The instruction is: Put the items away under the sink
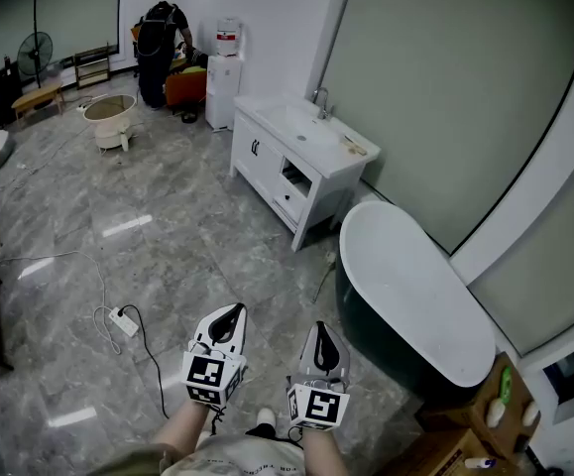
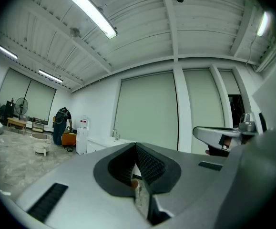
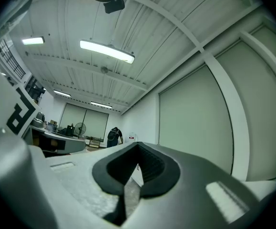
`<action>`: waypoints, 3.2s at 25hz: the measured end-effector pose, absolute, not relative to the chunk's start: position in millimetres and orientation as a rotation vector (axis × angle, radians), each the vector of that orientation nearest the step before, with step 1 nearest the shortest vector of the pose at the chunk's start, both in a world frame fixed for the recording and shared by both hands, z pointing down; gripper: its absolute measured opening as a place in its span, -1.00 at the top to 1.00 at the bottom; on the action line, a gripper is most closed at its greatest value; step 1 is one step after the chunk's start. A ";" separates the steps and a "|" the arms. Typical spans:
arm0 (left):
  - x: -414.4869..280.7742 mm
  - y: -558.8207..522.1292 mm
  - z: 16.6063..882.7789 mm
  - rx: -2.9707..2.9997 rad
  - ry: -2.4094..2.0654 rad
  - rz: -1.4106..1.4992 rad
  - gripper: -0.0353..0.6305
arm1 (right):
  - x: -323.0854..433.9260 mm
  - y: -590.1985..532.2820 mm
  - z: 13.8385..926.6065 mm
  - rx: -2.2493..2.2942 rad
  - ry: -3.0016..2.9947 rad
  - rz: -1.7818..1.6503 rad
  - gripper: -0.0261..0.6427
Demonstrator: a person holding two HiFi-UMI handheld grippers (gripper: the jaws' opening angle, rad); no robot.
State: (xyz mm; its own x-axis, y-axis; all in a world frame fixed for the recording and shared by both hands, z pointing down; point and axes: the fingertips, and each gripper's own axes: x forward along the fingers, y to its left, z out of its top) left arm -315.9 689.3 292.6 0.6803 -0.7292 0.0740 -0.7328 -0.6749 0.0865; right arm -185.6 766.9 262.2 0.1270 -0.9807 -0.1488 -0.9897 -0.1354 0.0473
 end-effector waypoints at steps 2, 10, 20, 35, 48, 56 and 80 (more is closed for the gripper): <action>-299.3 682.3 293.1 2.770 -1.216 0.060 0.86 | -170.0 757.7 262.2 -2.262 2.054 0.194 0.92; -226.6 666.1 289.9 2.746 -1.090 0.027 -0.02 | -105.8 731.8 261.6 -2.124 2.114 0.108 0.10; -178.0 644.0 292.6 2.742 -1.109 0.079 -0.13 | -45.9 707.4 268.6 -2.106 2.101 0.062 0.10; -153.4 502.8 321.8 2.749 -1.038 0.168 -0.13 | -21.7 577.1 288.4 -2.154 2.064 0.022 0.10; -133.9 336.2 309.8 2.805 -0.926 0.140 -0.13 | -10.1 422.1 289.9 -2.232 1.996 0.035 0.10; -117.0 276.8 325.3 2.781 -0.909 0.178 -0.13 | 12.7 364.3 301.0 -2.271 1.995 -0.002 0.10; 66.7 40.4 331.7 2.777 -0.933 0.228 -0.13 | 209.9 122.4 310.7 -2.287 2.038 -0.001 0.10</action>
